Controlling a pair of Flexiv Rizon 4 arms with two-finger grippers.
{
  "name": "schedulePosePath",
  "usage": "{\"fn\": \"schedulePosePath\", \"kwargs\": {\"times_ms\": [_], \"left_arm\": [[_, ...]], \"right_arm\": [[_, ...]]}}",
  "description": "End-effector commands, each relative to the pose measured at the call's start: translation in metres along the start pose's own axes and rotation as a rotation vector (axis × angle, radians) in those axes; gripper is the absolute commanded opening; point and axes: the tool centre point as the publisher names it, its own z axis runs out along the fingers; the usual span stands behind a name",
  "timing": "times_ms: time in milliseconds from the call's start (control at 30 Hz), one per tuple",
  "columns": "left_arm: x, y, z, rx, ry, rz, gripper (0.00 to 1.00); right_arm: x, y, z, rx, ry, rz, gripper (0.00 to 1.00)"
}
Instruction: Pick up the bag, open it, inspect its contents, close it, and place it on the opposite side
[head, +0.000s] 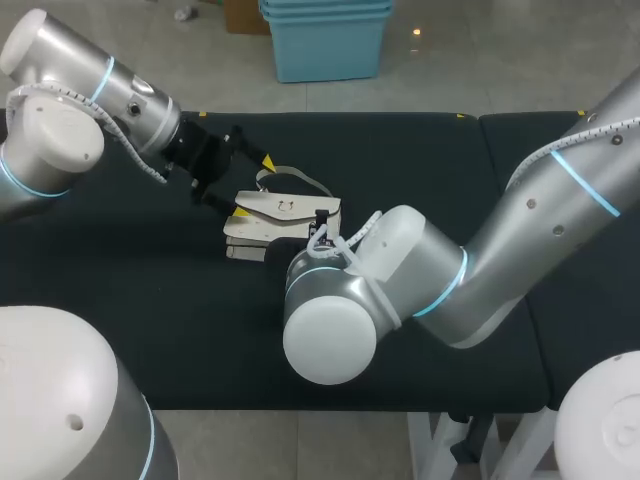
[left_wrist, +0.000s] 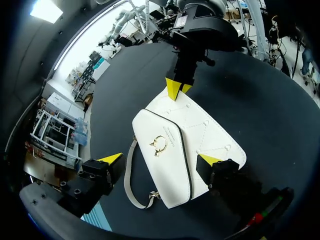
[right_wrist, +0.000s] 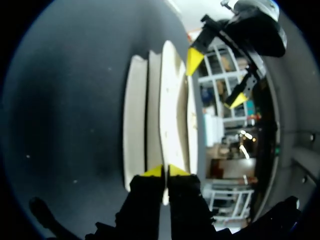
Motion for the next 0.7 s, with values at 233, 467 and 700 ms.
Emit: {"fn": "schedulePosePath", "kwargs": {"times_ms": [233, 467, 700], "left_arm": [[0.008, -0.008, 0.01, -0.026, -0.108, 0.046, 0.95], [0.01, -0.002, 0.02, -0.023, -0.113, 0.072, 0.65], [0.01, 0.002, 0.032, -0.026, -0.117, 0.123, 0.49]], "right_arm": [[0.004, 0.003, 0.0, 0.005, -0.011, 0.0, 0.0], [0.004, 0.003, 0.0, 0.005, -0.011, 0.0, 0.0], [0.004, 0.003, 0.0, 0.005, -0.011, 0.0, 0.0]]}}
